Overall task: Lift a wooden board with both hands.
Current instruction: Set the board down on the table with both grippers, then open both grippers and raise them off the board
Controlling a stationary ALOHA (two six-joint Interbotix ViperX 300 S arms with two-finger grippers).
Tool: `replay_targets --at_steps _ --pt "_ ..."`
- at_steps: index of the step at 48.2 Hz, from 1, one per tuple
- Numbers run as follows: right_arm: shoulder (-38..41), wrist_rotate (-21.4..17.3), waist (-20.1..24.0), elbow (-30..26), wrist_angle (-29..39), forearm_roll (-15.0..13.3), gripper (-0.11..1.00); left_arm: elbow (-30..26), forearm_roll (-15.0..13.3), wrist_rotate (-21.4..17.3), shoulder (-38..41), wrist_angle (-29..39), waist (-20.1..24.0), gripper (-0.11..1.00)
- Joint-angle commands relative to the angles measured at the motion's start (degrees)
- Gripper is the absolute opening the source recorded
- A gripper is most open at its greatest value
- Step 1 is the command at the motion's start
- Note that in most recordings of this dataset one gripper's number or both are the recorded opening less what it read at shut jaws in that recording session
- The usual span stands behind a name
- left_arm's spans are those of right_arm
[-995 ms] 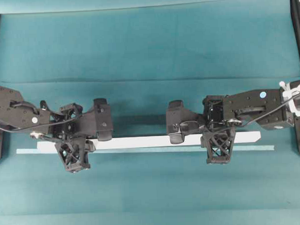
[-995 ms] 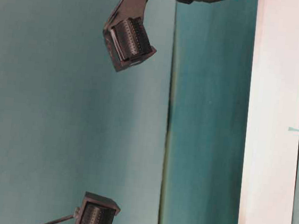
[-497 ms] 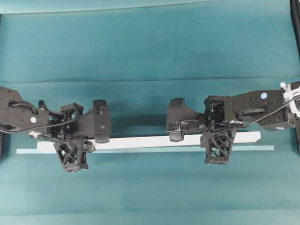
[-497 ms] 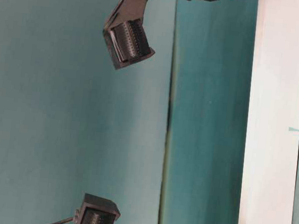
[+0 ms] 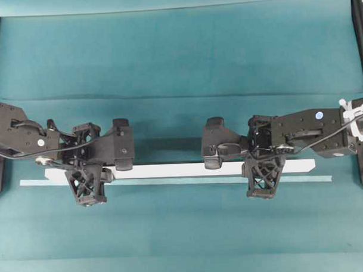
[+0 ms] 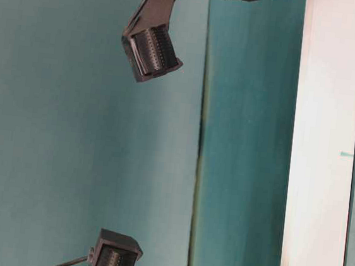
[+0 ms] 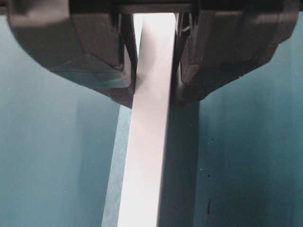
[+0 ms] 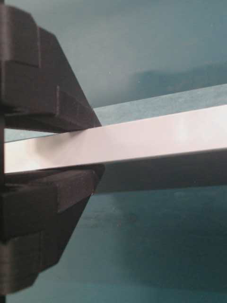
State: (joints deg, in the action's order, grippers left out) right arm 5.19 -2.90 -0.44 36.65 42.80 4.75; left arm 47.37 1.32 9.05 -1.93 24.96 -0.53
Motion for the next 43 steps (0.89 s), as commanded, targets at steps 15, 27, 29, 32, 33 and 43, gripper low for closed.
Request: replay_targets --at_steps 15,27,29,32,33,43 --pt "1.1 -4.0 0.4 0.5 0.7 0.4 0.81 -0.3 0.4 -0.1 -0.6 0.5 0.6 0.44" --pt "1.0 -4.7 0.4 0.6 0.4 0.1 0.87 -0.6 0.4 -0.7 -1.1 0.1 0.3 0.98" --pt "0.9 -4.7 0.4 0.6 0.4 -0.1 0.88 -0.6 0.3 -1.0 -1.3 0.2 0.3 0.98" --pt "0.7 -4.7 0.4 0.4 0.4 -0.4 0.90 -0.7 0.3 -1.4 -1.7 0.2 0.4 0.98" --pt "0.6 -4.7 0.4 0.4 0.5 -0.6 0.90 -0.8 0.4 -1.6 -1.8 0.2 0.3 0.98" --pt "-3.2 -4.7 -1.0 0.1 0.4 -2.7 0.89 -2.5 0.3 -3.0 -5.6 3.3 0.3 0.98"
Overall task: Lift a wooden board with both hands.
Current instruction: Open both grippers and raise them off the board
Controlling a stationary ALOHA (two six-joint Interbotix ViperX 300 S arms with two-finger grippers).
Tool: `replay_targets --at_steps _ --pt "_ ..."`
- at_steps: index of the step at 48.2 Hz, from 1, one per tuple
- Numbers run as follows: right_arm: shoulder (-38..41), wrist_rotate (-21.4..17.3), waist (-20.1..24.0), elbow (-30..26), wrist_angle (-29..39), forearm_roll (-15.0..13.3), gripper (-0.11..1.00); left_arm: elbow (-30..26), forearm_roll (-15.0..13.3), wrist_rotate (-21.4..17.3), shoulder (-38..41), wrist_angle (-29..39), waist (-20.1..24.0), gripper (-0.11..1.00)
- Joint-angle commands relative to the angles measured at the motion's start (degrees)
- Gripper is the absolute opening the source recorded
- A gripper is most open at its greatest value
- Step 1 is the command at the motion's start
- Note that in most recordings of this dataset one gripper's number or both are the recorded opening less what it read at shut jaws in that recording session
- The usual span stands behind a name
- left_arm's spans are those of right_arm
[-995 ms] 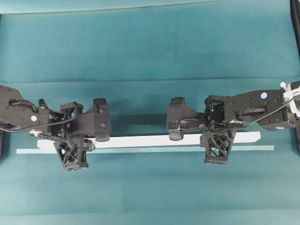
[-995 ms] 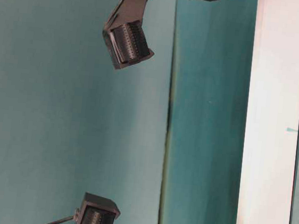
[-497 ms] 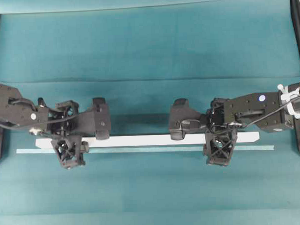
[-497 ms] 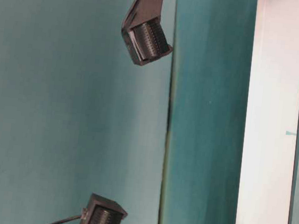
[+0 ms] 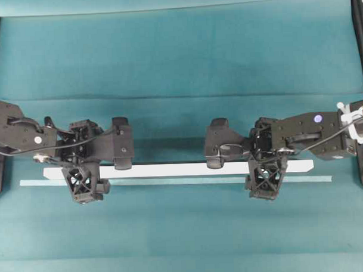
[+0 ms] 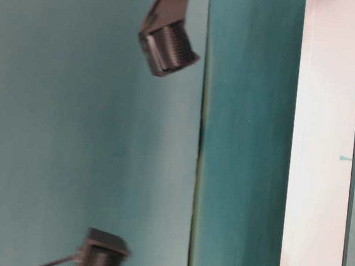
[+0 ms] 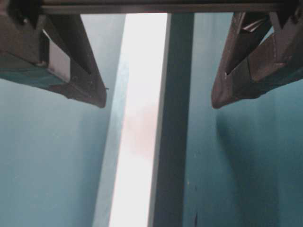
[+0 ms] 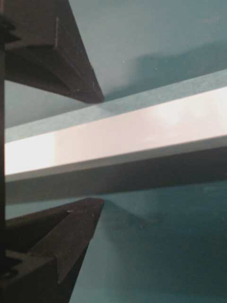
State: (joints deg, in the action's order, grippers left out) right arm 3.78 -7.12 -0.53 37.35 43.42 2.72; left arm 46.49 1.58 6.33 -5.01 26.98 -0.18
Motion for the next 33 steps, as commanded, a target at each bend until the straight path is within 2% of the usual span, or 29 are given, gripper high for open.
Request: replay_targets --at_steps 1,9,20,33 --pt "-2.4 -0.4 -1.1 -0.7 -0.3 -0.8 0.89 -1.8 0.1 -0.4 -3.2 1.7 0.0 0.98" --pt "-9.2 -0.5 -3.1 -0.9 -0.4 -1.6 0.90 -2.7 0.0 -0.9 -8.7 4.4 0.1 0.98" --pt "-18.5 -0.4 -5.0 -1.0 -0.9 -1.7 0.89 -2.6 0.0 -0.7 -17.0 4.5 0.1 0.98" --pt "-28.4 -0.1 -5.0 0.9 -6.3 -1.8 0.89 -2.0 0.0 -1.0 -26.7 -1.0 0.1 0.98"
